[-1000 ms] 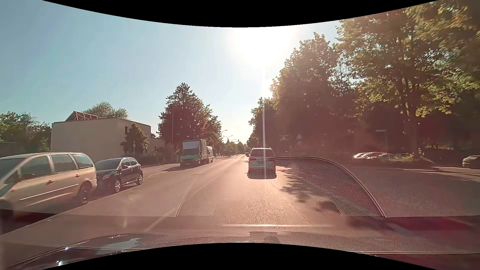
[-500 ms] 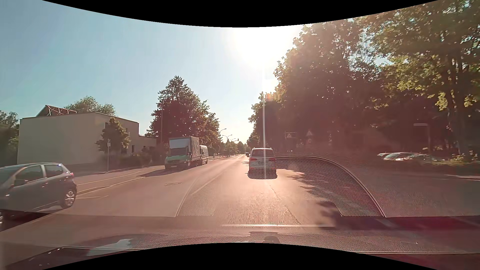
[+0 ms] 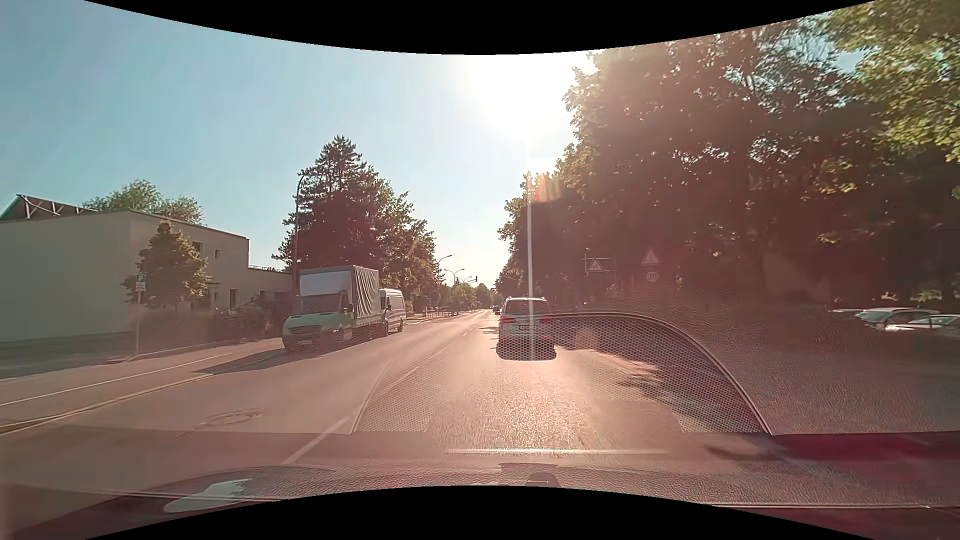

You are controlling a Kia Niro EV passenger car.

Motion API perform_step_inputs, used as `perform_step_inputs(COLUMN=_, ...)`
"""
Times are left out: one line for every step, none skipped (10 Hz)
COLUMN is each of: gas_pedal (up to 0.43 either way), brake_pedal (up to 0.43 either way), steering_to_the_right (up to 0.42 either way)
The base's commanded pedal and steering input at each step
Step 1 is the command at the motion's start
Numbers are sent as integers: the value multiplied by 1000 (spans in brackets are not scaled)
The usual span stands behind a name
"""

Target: Follow the waypoints while adhering to traffic rules and regulations

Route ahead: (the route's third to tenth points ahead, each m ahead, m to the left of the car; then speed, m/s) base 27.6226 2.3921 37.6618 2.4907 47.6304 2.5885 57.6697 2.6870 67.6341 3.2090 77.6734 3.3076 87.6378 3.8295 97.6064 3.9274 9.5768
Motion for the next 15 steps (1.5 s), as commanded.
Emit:
perform_step_inputs(gas_pedal=138, brake_pedal=6, steering_to_the_right=-4)
perform_step_inputs(gas_pedal=138, brake_pedal=6, steering_to_the_right=-4)
perform_step_inputs(gas_pedal=138, brake_pedal=6, steering_to_the_right=-4)
perform_step_inputs(gas_pedal=138, brake_pedal=6, steering_to_the_right=-4)
perform_step_inputs(gas_pedal=138, brake_pedal=6, steering_to_the_right=-4)
perform_step_inputs(gas_pedal=138, brake_pedal=6, steering_to_the_right=-4)
perform_step_inputs(gas_pedal=138, brake_pedal=6, steering_to_the_right=-4)
perform_step_inputs(gas_pedal=138, brake_pedal=6, steering_to_the_right=-4)
perform_step_inputs(gas_pedal=138, brake_pedal=6, steering_to_the_right=-4)
perform_step_inputs(gas_pedal=138, brake_pedal=6, steering_to_the_right=-4)
perform_step_inputs(gas_pedal=138, brake_pedal=6, steering_to_the_right=-4)
perform_step_inputs(gas_pedal=138, brake_pedal=0, steering_to_the_right=-4)
perform_step_inputs(gas_pedal=138, brake_pedal=6, steering_to_the_right=-4)
perform_step_inputs(gas_pedal=138, brake_pedal=6, steering_to_the_right=-4)
perform_step_inputs(gas_pedal=138, brake_pedal=6, steering_to_the_right=-4)
